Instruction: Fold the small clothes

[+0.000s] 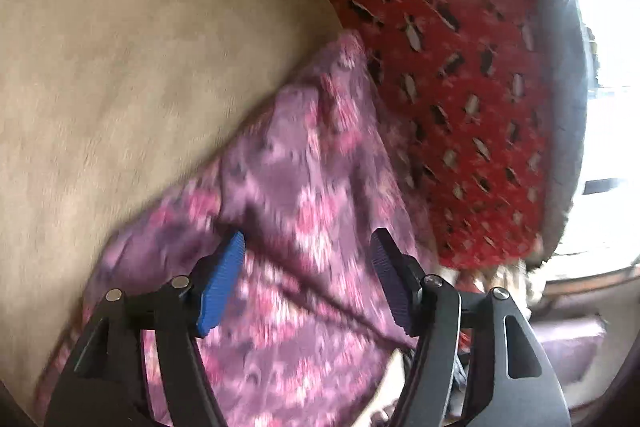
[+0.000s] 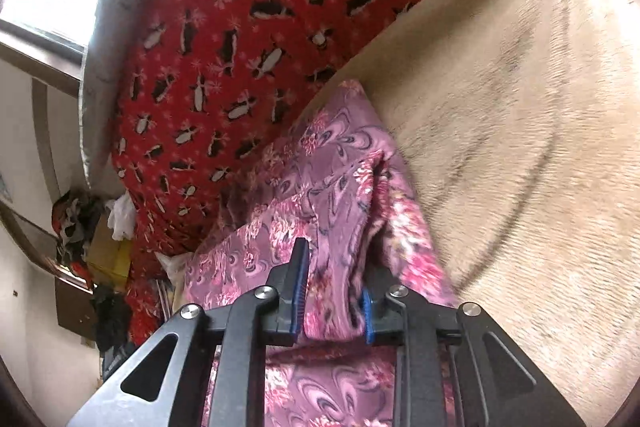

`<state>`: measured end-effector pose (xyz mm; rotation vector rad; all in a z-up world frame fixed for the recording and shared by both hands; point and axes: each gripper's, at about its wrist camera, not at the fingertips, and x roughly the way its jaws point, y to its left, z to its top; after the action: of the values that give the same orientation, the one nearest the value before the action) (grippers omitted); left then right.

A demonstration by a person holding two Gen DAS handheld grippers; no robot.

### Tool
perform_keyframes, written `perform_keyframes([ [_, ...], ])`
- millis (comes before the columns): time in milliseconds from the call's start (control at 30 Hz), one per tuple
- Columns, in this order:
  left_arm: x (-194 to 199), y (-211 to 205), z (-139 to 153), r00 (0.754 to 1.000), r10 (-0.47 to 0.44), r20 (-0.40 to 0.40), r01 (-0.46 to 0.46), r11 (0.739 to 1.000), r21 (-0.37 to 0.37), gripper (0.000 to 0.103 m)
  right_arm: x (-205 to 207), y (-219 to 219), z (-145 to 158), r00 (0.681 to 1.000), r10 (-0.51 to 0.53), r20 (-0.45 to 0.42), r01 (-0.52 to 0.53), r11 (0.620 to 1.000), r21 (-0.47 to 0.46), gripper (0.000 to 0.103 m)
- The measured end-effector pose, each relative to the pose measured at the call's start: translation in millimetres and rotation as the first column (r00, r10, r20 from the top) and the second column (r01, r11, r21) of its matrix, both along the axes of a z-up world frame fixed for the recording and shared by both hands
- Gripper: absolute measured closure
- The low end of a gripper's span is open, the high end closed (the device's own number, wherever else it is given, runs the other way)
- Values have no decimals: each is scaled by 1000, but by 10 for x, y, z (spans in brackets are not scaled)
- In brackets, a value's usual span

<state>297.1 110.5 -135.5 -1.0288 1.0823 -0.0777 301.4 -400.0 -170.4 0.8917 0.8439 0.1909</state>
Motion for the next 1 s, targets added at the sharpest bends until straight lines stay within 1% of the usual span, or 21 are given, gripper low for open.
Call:
perform_keyframes([
  [33, 53, -8, -13, 1000, -3, -13, 3, 1000, -3, 68, 87, 43, 42, 1000, 7, -3, -7, 1000, -10, 89],
  [67, 121, -19, -30, 999, -27, -36, 27, 1000, -6, 103, 149, 95, 105, 999, 22, 24, -21, 1000, -4, 97],
  [133, 97, 23, -11, 999, -20, -29, 21, 999, 33, 103, 109, 85, 340, 988, 25, 150, -27, 1000, 12, 97],
  [200, 26, 49, 5, 1000, -11, -17, 13, 994, 105, 103, 67, 47, 459, 975, 19, 223, -19, 1000, 0, 97],
  [233, -18, 61, -48, 999, -12, -32, 15, 994, 112, 103, 88, 40, 412, 980, 30, 199, -24, 999, -36, 97],
  [300, -89, 108, -198, 997, 2, -82, 8, 992, 129, 103, 171, 58, 159, 996, 66, 52, -60, 993, -103, 96],
  [333, -146, 158, -286, 995, 4, -100, 8, 993, 117, 103, 185, 77, -76, 993, 93, -76, -103, 985, -136, 97],
  [367, -191, 205, -332, 995, 7, -98, 1, 997, 83, 103, 128, 51, -136, 993, 99, -69, -106, 989, -108, 99],
  [433, -299, 281, -313, 996, 18, -84, -15, 999, 39, 103, -24, -31, -9, 999, 35, -27, -37, 993, -108, 90],
  [500, -375, 291, -186, 999, 17, -39, -15, 999, 44, 103, -162, -72, 199, 999, -34, 34, 39, 985, -166, 89],
  [533, -381, 259, -72, 1000, 4, -10, -3, 997, 73, 103, -273, -86, 383, 991, -67, 119, 89, 978, -189, 89],
  [567, -367, 231, -2, 1000, -2, 6, 1, 995, 95, 103, -309, -79, 451, 986, -72, 152, 102, 975, -196, 89],
  [600, -324, 168, 97, 1000, -19, 24, 16, 989, 144, 103, -316, -36, 567, 980, -63, 189, 102, 973, -205, 89],
  [633, -273, 107, 158, 999, -35, 29, 29, 983, 183, 103, -294, 23, 630, 979, -39, 202, 82, 974, -210, 89],
  [667, -223, 50, 180, 998, -46, 30, 39, 979, 200, 98, -262, 90, 675, 978, -16, 206, 61, 975, -216, 88],
  [700, -173, 3, 149, 998, -59, 21, 53, 979, 197, 89, -171, 233, 713, 979, 39, 198, 5, 976, -218, 88],
  [767, -103, -30, 20, 998, -62, -12, 63, 988, 144, 75, 33, 495, 715, 977, 131, 169, -91, 970, -226, 83],
  [800, -95, -33, -58, 998, -56, -26, 58, 993, 107, 75, 207, 740, 707, 967, 218, 132, -181, 952, -246, 80],
  [833, -97, -25, -152, 998, -46, -39, 49, 996, 76, 75, 298, 904, 698, 957, 267, 115, -231, 938, -259, 80],
  [900, -146, 0, -210, 999, -35, -40, 38, 997, 70, 75, 600, 1371, 681, 912, 403, 73, -370, 888, -272, 80],
  [1000, -210, 98, -246, 999, -33, -20, 34, 999, 15, 75, 927, 1921, 659, 853, 520, 44, -491, 828, -272, 79],
])
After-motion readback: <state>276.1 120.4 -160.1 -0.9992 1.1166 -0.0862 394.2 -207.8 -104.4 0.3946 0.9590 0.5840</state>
